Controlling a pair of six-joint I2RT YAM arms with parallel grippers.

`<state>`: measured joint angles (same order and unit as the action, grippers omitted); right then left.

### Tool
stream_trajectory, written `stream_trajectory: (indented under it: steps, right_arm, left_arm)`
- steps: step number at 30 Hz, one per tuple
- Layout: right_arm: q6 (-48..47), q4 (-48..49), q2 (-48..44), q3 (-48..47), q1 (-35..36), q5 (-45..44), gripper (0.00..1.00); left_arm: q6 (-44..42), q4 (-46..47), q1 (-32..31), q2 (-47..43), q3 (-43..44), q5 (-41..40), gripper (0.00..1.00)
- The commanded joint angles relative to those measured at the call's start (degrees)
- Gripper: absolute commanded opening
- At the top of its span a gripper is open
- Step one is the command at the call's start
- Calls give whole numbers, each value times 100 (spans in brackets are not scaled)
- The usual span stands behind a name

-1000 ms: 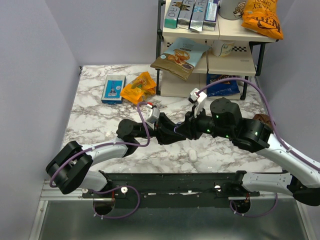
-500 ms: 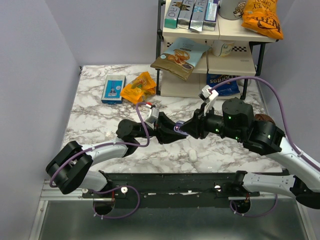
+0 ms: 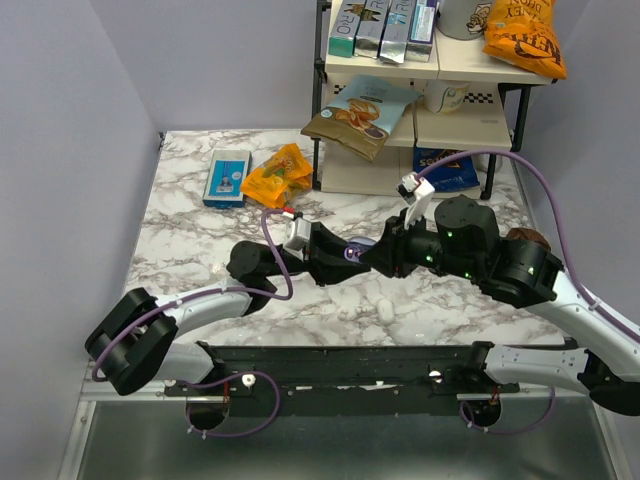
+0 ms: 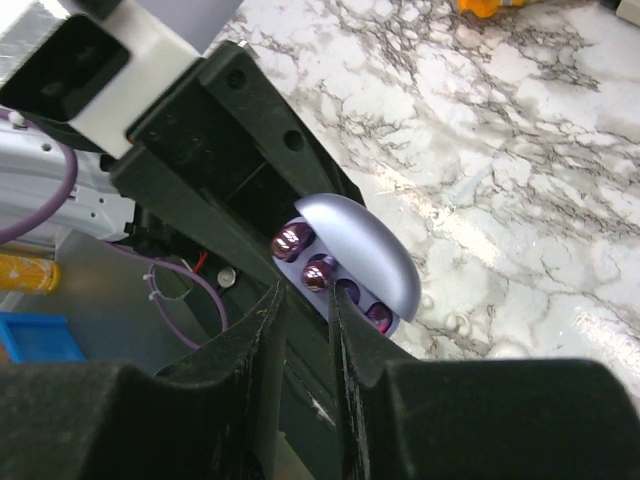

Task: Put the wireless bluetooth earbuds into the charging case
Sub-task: Pick up the earbud from the charging case.

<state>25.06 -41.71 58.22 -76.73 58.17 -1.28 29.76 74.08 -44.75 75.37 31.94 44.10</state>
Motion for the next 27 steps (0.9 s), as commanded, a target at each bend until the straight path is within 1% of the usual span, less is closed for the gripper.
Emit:
stream_trajectory:
  steps: [1,10,23,27]
  right_arm:
    - [227,-197,41,35,28,-355,31]
    - [298,-100,111,-132,28,-347,32]
    - [412,-153,287,-149,28,-470,32]
    - [465,-162,261,-220,19,-584,33]
  left_arm:
    - [-356,1548,-60,-251,-109,-33,0]
    - [-804,1135,-174,-392,-180,55,0]
    - [-1859,-235,-482,-673,-22,-164,0]
    - [-1939,-307,-534,-682,-48,-191,0]
